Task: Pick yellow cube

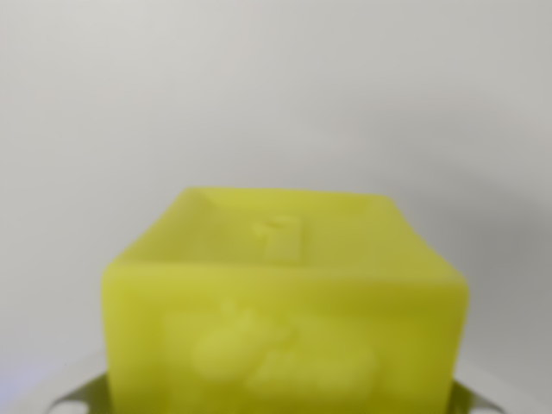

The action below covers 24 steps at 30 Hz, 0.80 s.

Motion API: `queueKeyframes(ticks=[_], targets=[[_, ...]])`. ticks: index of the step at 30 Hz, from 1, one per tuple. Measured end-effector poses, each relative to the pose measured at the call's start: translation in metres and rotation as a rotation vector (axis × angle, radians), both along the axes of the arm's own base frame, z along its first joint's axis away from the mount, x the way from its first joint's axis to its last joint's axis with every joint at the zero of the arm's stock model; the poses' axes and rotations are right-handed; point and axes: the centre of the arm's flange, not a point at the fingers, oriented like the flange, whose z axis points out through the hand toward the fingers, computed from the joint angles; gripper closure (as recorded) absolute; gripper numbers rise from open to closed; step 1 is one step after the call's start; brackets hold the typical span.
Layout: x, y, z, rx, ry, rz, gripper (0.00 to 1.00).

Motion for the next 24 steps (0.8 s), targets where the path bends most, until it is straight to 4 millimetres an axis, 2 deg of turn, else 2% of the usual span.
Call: queueKeyframes(ticks=[15, 24], targets=[[0.000, 0.000, 0.037, 0.000, 0.000, 0.000, 1.00], [0.000, 0.000, 0.040, 0.000, 0.000, 0.000, 1.00]])
